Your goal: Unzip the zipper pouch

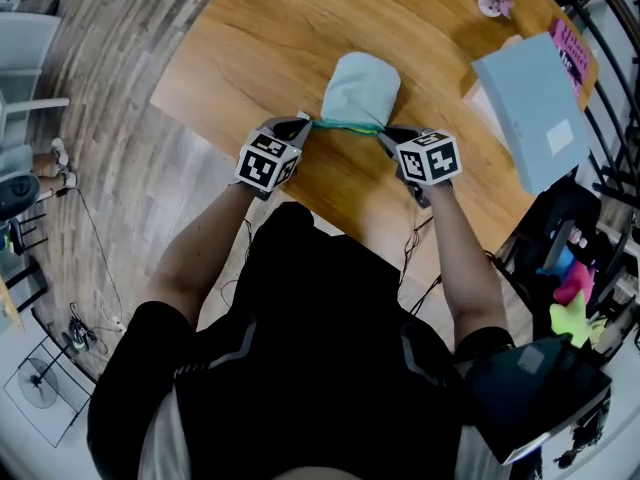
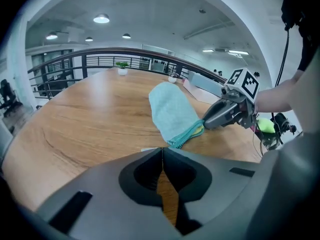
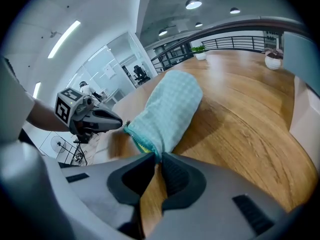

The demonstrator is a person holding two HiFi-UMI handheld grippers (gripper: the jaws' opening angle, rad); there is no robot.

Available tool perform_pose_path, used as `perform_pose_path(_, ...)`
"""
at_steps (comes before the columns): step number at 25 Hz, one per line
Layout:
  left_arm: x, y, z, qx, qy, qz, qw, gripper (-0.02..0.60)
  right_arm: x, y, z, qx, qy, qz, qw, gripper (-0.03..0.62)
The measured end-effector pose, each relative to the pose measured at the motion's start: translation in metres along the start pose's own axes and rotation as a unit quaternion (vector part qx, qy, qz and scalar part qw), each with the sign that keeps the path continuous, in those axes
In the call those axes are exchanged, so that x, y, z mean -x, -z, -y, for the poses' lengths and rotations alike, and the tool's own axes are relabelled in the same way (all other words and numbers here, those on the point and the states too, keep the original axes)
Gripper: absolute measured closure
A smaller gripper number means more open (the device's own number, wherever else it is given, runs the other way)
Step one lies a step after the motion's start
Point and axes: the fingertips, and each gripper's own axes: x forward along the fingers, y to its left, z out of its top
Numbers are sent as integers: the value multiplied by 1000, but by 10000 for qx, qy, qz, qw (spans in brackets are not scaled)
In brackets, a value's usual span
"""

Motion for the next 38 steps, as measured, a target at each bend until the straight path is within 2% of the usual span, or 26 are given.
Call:
perform_pose_path(6, 0, 0, -8, 166, -101, -27, 9998, 549, -4, -3, -2, -11, 38, -5, 10000, 540)
perform_pose_path(9, 0, -1, -9, 97, -219, -9, 9997, 548, -4, -3, -4, 43, 80, 52, 9999, 537)
perform_pose_path(12, 3, -4, -7, 154, -220, 52, 9996, 548, 2, -4, -1, 261, 365, 45, 9990, 511)
perform_pose_path(14, 9, -12, -4, 124, -245, 213, 9994, 548, 10, -8, 0, 415, 537, 132, 9976, 510)
perform_pose_path(18, 29, -28, 3, 69, -382, 573, 9976, 546, 34, -18, -15, 521, 432, 416, 9968, 473)
perform_pose_path(21, 54, -50, 12, 194, -510, 993, 9936, 546, 65, -29, -25, 720, 495, 732, 9935, 468)
perform_pose_path(25, 100, -96, 33, 213, -745, 1769, 9812, 545, 121, -47, -42, 961, 496, 1272, 9860, 468)
perform_pose_path(29, 165, -141, 56, 368, -1145, 2715, 9549, 546, 193, -71, -63, 1316, 495, 1897, 9717, 468)
perform_pose_path(33, 206, -175, 91, 39, -1218, 3140, 9416, 546, 261, -94, -75, 1513, 573, 2588, 9523, 468)
perform_pose_path(38, 254, -205, 133, -201, -1176, 3576, 9262, 546, 313, -109, -106, 1728, 615, 3024, 9354, 470)
